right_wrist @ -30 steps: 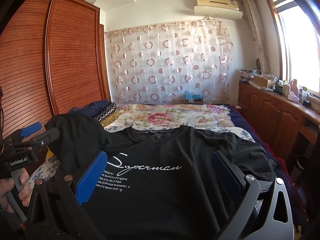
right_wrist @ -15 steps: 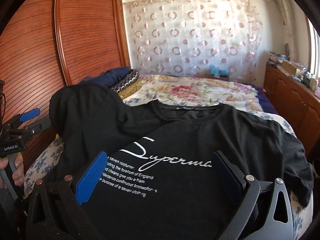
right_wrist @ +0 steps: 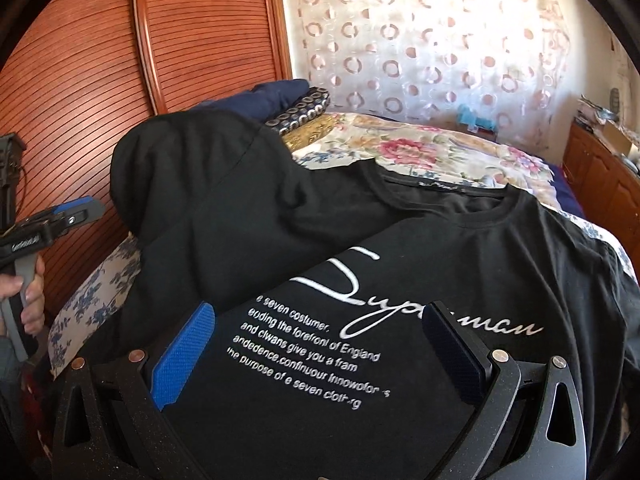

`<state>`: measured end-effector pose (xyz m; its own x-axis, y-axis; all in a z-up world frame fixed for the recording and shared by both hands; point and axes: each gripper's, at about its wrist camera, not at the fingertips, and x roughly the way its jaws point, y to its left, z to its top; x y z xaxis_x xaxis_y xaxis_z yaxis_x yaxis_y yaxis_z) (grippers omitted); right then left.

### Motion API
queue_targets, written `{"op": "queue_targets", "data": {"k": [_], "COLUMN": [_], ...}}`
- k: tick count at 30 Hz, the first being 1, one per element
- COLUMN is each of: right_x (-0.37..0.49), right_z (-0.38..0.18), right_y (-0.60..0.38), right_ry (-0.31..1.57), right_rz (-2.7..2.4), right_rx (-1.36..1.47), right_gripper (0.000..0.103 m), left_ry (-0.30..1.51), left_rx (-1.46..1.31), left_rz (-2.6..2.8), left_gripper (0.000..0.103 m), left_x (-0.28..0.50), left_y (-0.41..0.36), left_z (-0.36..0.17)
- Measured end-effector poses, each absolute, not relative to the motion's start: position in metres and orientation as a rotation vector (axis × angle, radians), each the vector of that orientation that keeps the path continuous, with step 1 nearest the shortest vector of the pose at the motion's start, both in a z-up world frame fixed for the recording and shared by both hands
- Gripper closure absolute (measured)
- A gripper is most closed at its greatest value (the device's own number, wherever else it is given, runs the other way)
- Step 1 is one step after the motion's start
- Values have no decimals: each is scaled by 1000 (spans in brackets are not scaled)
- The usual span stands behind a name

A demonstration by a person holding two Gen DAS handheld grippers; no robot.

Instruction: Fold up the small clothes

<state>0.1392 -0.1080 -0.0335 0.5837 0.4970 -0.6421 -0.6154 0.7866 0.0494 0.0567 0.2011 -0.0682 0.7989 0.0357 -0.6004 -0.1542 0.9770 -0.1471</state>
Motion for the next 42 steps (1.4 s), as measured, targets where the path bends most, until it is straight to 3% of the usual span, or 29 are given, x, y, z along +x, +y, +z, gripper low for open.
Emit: {"op": "queue_targets", "data": {"k": [3,8,13,16,26,38,42], "right_x": [143,147,149,146,155,143,141], "right_z": [-38,-34,-35,-41,-45,-15,-11], "right_y": [-106,-113,-107,-91,-96,-148,-166], "right_ry": [703,703,719,714,730,626,615], "right_rz": [603,615,606,598,597,528,501], "right_rx": [-260,-265,-299,-300,-231,-205,-181], "right_gripper": [0,0,0,0,0,2,2], "left_ry": [644,644,640,613,521,537,539], "left_rx": [-232,-241,-232,-211,-124,58,34], "left_rz": [79,56,51,54,-26,-259,-266], "left_gripper": [42,54,89,96,98,98,78], "left_x": [62,70,69,62,51,93,91], "left_y": [208,215,220,219,185,78,79], "left_z": [-70,-71,-71,-65,-20,10,9]}}
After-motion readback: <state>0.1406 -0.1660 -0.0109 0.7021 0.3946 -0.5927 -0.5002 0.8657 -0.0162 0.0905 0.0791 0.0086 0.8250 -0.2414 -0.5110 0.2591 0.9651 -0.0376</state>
